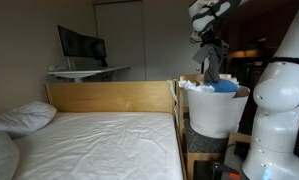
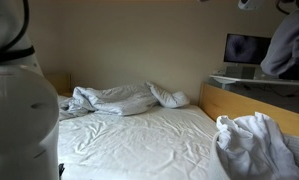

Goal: Put the shirts on the bed into the basket

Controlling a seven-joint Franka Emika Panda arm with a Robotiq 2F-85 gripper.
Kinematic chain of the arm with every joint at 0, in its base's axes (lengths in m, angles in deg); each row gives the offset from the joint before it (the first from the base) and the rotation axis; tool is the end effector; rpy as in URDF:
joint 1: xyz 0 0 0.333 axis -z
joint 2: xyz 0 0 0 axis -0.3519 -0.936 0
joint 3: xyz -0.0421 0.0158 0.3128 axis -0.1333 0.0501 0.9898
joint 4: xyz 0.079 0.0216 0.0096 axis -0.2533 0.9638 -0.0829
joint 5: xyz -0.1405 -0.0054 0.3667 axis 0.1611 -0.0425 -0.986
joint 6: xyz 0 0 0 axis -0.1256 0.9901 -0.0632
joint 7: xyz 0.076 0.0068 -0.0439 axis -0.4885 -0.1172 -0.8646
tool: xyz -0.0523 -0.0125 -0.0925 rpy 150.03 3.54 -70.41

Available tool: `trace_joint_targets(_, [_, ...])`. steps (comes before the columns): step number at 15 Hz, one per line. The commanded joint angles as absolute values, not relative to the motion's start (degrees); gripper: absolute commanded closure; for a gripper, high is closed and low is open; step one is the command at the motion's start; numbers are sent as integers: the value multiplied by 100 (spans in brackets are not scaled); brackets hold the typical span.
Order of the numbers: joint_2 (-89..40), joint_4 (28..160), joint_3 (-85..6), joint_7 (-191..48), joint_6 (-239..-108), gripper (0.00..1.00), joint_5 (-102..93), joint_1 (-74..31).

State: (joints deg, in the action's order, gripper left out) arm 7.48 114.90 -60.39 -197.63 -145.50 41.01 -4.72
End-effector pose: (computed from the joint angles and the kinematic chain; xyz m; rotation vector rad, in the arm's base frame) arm 0.3264 -0.3889 0.6046 1.8829 1.9773 -0.9755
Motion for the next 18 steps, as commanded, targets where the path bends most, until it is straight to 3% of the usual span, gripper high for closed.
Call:
trace_joint_targets(1, [752,12133,-5861,-19186,-14687,97,4566,-377])
trace_joint_targets(2, [786,12270,-5833,-19078,-14674,96,4615,-390])
trace_joint_targets(3, [849,12392,-5795,-18970,-14636,71,4669,-396])
trace_joint_targets(5, [972,12580,-5722,-18806,-14575,69,4738,-423])
trace_joint_targets(15, [948,12435,-5644,-17652,-14425,5,4765,-403])
trace_joint_targets(18, [877,12365,-5653,-17244,-14319,0,4829,-412])
